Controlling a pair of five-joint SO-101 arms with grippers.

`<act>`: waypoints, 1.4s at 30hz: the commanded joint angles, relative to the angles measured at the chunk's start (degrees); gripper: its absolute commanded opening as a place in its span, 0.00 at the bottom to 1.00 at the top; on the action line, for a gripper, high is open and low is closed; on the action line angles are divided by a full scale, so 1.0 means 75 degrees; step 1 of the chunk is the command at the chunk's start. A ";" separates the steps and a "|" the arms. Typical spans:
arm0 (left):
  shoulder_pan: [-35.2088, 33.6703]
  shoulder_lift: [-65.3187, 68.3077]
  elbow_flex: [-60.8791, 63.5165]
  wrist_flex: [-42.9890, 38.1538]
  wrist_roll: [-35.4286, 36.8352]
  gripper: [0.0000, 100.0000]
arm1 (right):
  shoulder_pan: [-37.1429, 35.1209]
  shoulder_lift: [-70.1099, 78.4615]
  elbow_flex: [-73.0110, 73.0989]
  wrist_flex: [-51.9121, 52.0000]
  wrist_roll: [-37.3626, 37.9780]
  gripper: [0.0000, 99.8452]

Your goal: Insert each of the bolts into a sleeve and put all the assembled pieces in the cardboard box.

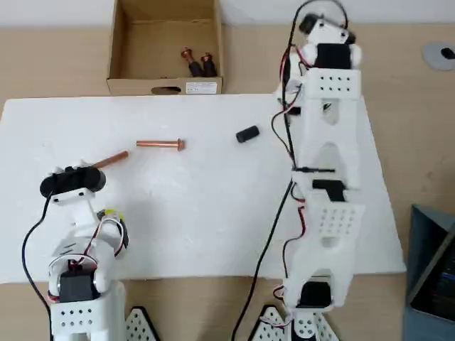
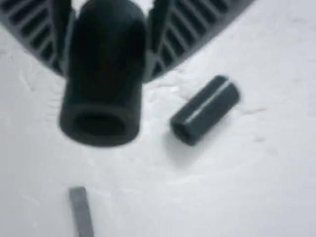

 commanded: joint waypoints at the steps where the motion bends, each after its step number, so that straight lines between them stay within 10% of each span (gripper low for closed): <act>1: -0.0035 -0.0053 -0.0047 0.0012 0.0012 0.00 | 0.0076 -0.1389 -0.0135 0.0188 0.0281 0.01; 24: 0.0012 0.0217 -0.1852 0.0469 -0.0105 0.00 | 0.0756 -0.7097 0.8012 -0.0469 0.0340 0.01; 42: 0.0504 0.5925 -0.7115 0.1114 -0.0774 0.00 | 0.0803 -1.0743 1.1446 -0.1793 0.0797 0.01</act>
